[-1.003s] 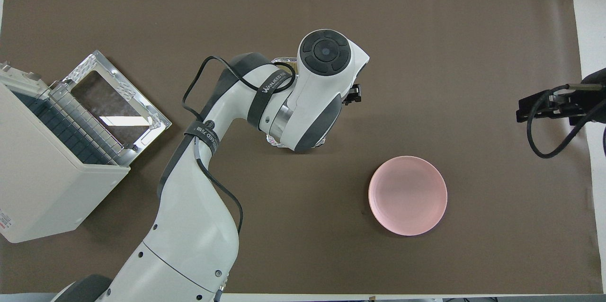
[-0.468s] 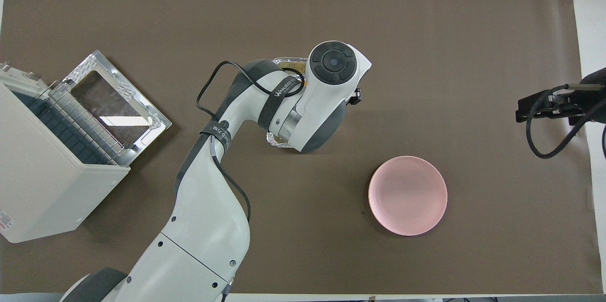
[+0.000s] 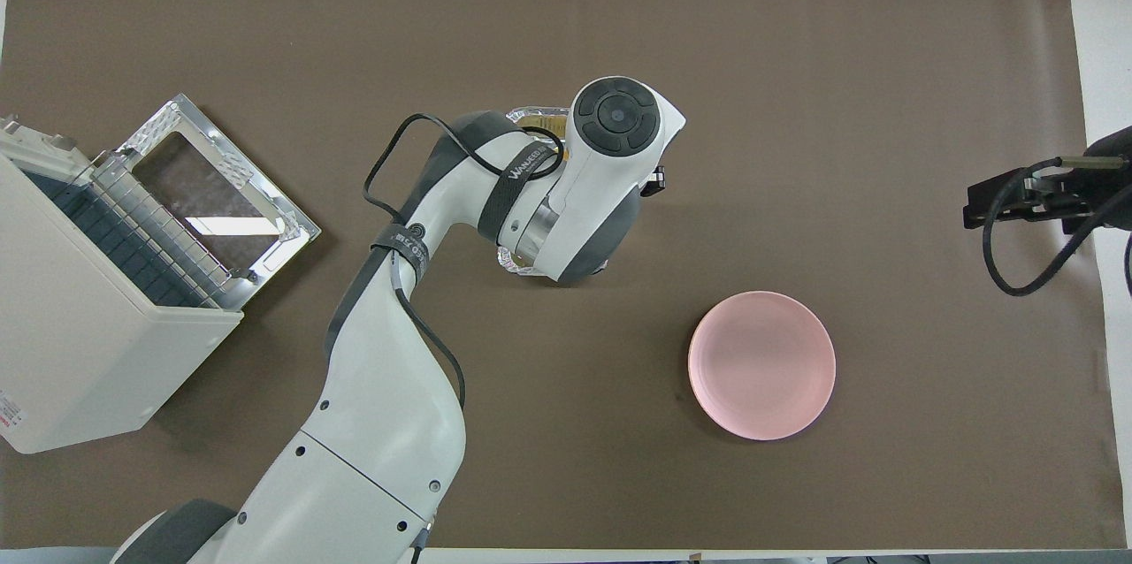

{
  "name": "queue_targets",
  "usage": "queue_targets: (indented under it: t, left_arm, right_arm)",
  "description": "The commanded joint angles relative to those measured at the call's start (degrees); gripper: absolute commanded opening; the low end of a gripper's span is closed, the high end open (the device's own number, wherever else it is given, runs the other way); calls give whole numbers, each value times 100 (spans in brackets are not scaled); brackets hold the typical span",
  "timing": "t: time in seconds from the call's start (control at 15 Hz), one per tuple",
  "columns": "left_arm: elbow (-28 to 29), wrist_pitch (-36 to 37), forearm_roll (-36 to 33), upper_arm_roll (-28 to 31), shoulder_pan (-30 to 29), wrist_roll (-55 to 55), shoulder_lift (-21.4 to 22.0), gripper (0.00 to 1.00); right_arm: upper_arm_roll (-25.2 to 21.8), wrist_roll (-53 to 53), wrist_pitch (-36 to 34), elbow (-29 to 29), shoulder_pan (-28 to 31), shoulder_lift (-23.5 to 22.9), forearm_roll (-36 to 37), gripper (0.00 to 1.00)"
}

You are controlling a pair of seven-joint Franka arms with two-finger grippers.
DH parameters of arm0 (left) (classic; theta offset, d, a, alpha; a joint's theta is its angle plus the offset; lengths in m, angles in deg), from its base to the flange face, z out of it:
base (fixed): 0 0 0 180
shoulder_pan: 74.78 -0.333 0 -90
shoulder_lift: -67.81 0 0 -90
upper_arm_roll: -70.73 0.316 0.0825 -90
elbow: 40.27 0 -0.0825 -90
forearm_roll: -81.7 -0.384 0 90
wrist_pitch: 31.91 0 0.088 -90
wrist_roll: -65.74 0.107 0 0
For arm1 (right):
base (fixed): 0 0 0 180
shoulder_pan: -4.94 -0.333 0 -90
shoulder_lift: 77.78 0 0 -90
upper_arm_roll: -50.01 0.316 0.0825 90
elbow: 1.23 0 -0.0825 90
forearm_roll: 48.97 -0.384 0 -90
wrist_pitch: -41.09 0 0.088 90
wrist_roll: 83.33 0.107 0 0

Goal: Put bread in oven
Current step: 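Lift the foil tray with the left gripper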

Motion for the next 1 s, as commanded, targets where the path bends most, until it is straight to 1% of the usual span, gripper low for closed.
queue_targets:
  t: [0.0, 0.2, 0.27, 0.33, 0.4, 0.47, 0.67, 0.8, 0.94]
  left_arm:
    - [107, -150, -136, 49, 58, -76, 17, 46]
    - [142, -150, -136, 49, 76, -76, 17, 35]
    - [203, -167, -136, 49, 102, -85, 26, 33]
    - [230, -194, -136, 58, 120, -85, 26, 29]
    - [230, -194, -136, 49, 120, -128, 26, 13]
    - [230, -177, -136, 49, 111, -146, 26, 0]
    - [213, -2, -145, 215, 146, -155, 52, 0]
    - [82, 358, -128, 304, 172, -146, 52, 0]
    - [-76, 796, -67, 627, 172, -137, 96, 0]
  right_arm:
    - [55, -151, -25, 21, 72, 16, 74, 100]
    - [55, -151, -25, 21, 72, 16, 74, 100]
    - [55, -151, -25, 21, 72, 16, 74, 100]
    - [55, -151, -25, 21, 72, 16, 74, 100]
    - [55, -151, -25, 21, 72, 16, 74, 100]
    - [55, -151, -25, 21, 72, 16, 74, 100]
    - [55, -151, -25, 21, 72, 16, 74, 100]
    - [55, -151, -25, 21, 72, 16, 74, 100]
    - [55, -151, -25, 21, 72, 16, 74, 100]
